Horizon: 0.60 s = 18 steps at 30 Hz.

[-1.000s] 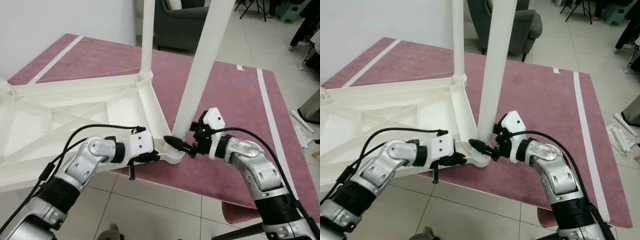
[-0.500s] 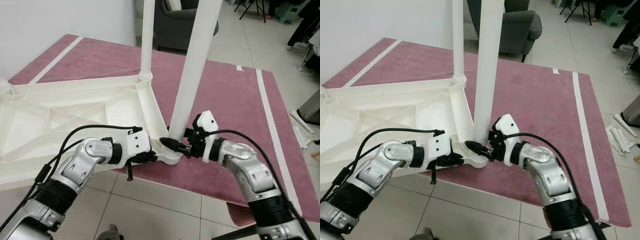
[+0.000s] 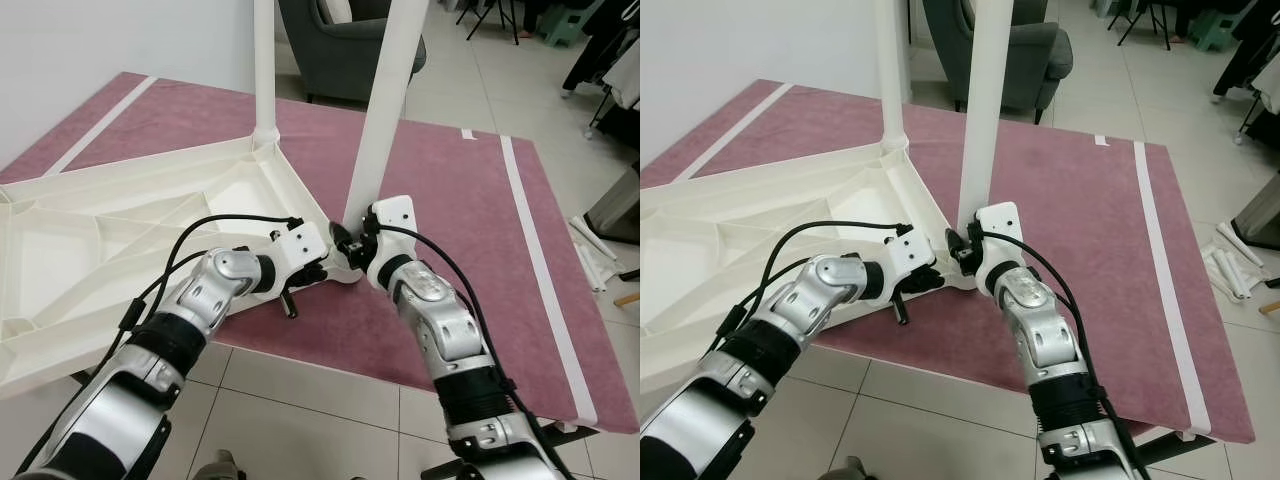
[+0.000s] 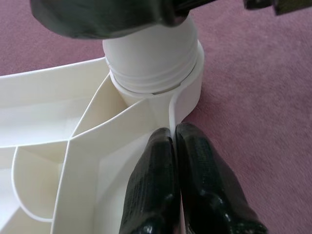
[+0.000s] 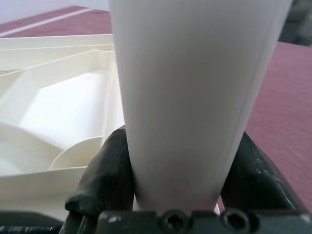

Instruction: Building children table

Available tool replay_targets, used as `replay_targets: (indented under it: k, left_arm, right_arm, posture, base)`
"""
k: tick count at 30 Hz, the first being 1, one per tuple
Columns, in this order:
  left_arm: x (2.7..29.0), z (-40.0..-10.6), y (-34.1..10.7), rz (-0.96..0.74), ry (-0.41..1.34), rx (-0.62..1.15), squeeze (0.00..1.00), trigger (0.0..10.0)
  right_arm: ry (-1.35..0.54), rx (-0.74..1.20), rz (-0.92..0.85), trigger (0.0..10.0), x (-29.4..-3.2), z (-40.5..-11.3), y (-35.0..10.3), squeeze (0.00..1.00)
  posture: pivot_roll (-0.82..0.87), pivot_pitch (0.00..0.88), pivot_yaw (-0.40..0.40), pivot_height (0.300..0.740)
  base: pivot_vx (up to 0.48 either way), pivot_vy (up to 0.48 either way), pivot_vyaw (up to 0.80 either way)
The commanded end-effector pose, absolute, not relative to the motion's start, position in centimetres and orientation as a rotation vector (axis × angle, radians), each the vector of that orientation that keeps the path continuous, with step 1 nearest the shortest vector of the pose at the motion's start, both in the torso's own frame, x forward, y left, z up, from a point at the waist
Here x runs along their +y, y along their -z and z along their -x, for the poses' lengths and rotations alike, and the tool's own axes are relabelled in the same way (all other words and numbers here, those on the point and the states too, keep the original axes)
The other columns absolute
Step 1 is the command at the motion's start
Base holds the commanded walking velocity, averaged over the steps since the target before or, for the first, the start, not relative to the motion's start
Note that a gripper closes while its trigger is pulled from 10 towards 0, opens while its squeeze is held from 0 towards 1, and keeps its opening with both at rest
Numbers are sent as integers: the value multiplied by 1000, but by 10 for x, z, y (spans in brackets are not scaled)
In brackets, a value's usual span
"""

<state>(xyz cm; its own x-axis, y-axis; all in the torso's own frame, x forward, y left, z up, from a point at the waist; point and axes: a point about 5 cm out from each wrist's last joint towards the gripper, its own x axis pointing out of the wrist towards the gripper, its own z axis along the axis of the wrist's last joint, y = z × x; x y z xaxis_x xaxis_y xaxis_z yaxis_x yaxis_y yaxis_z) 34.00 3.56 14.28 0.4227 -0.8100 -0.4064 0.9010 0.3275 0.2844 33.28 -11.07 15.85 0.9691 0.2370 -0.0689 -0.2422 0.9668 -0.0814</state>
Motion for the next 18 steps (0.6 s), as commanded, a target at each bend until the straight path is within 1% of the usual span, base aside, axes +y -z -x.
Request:
replay_targets:
  k: [1,2,4,7,8,9,11,12,15,16,17,18]
  left_arm:
    - [11,-350,-184,-509,1117,29,0,10000]
    - [11,-350,-184,-509,1117,29,0,10000]
    - [5,-362,-190,-494,1015,32,0,10000]
    - [4,-363,-190,-494,1008,30,0,10000]
    - [5,-364,-190,-493,1009,29,0,10000]
    - [6,-363,-190,-493,1016,28,0,10000]
    - [9,-362,-186,-496,1036,29,0,10000]
    - [10,-360,-184,-499,1056,29,0,10000]
    - [10,-358,-183,-501,1068,29,0,10000]
    - [11,-355,-181,-506,1097,27,0,10000]
    - [11,-350,-178,-516,1143,21,0,10000]
    - [11,-350,-178,-516,1143,21,0,10000]
  right_arm:
    - [-48,187,113,0,-124,-336,-133,0]
    - [-48,187,113,0,-124,-336,-133,0]
    - [61,180,51,0,-113,-339,-137,0]
    - [60,175,41,0,-110,-339,-137,0]
    - [54,170,42,1843,-106,-339,-138,0]
    - [20,158,44,10000,-102,-339,-140,0]
    - [-31,125,51,10000,-97,-338,-143,0]
    - [-60,106,54,10000,-96,-337,-145,1000]
    - [-75,94,57,10000,-96,-337,-147,1000]
    - [-110,80,51,10000,-96,-336,-149,1000]
    - [-165,55,62,10000,-97,-335,-153,784]
    - [-165,55,62,10000,-97,-335,-153,784]
  posture:
    - [141,19,-5,740]
    - [141,19,-5,740]
    - [133,21,2,740]
    - [133,21,2,740]
    - [131,23,3,740]
    - [131,23,3,740]
    - [132,25,1,740]
    - [134,26,-2,740]
    - [134,26,-2,740]
    - [136,25,-4,740]
    - [139,25,-7,740]
    - [139,25,-7,740]
  base:
    - [0,0,0]
    - [0,0,0]
    - [0,0,0]
    - [0,0,0]
    - [0,0,0]
    - [0,0,0]
    - [0,0,0]
    - [0,0,0]
    - [0,0,0]
    - [0,0,0]
    - [0,0,0]
    - [0,0,0]
